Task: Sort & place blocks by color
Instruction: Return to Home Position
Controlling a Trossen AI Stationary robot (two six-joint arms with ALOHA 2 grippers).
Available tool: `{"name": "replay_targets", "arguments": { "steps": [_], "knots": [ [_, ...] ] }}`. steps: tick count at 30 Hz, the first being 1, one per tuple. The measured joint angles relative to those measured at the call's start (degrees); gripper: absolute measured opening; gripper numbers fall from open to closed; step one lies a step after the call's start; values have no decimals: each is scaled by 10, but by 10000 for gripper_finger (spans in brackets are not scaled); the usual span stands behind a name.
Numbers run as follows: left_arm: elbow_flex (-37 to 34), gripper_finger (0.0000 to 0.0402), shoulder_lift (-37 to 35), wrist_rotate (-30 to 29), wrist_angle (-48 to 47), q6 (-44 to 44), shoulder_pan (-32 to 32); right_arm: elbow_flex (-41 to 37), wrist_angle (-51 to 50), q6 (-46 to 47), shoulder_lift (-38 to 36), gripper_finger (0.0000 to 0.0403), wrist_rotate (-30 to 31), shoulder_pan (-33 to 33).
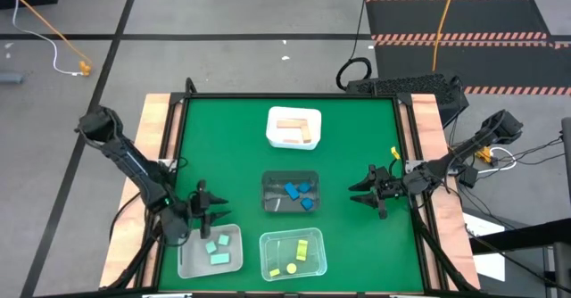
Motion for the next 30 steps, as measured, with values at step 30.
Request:
{"name": "replay_targets", "arguments": {
  "steps": [30],
  "knots": [
    [-111, 163, -413, 57, 52, 398, 274, 0, 0, 0, 0, 157, 0, 0]
  ]
}}
